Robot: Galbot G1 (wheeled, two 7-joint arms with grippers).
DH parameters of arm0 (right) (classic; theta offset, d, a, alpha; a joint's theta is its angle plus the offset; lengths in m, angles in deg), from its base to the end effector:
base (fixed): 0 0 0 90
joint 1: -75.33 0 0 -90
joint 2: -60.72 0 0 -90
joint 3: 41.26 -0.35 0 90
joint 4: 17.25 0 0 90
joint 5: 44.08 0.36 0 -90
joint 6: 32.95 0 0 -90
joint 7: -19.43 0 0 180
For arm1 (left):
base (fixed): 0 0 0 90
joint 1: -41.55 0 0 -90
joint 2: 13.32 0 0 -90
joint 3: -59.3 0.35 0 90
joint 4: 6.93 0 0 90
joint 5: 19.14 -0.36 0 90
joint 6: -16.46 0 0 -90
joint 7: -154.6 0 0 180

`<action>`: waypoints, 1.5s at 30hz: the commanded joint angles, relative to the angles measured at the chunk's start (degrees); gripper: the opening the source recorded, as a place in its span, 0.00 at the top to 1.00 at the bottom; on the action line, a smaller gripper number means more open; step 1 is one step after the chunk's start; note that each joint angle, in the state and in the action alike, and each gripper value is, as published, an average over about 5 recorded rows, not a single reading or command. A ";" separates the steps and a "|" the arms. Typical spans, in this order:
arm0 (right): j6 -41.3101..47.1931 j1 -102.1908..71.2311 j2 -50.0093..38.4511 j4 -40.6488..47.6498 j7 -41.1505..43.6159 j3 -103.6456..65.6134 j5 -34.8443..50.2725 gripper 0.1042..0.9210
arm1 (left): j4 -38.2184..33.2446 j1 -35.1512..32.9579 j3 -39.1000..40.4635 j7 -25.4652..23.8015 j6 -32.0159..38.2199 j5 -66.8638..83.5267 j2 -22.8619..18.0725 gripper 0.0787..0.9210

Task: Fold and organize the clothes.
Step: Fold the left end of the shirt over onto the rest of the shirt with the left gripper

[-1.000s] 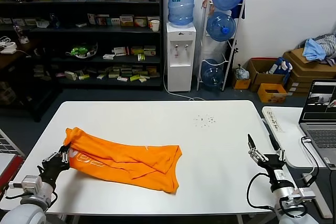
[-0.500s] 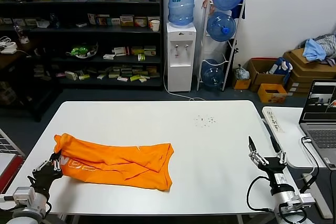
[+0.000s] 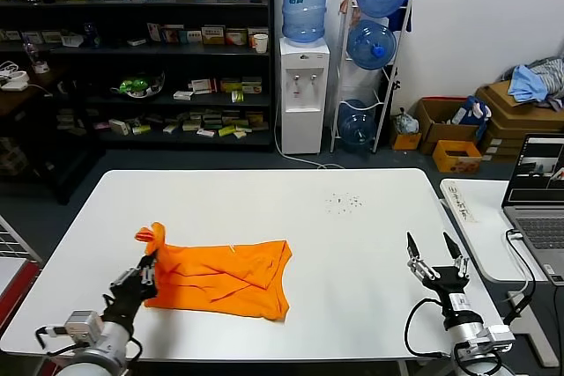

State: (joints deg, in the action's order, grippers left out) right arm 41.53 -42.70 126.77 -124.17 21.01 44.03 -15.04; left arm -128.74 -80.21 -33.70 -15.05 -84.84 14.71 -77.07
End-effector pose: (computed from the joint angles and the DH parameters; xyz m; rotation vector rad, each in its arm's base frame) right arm 0.2031 -0.1254 -0.3490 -0.0821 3.0537 0.1390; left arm 0.1878 0.0852 -0.2770 -0.0416 -2.8818 0.1893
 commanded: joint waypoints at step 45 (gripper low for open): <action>1.51 1.04 2.67 -0.10 -1.22 2.15 -1.43 0.12 | 3.83 9.11 19.58 -0.39 -1.62 8.01 -5.65 0.54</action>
State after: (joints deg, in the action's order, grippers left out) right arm 43.00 -41.76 129.39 -124.30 19.81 46.07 -16.50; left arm -122.98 -69.99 -13.61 -14.94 -86.34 21.00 -83.31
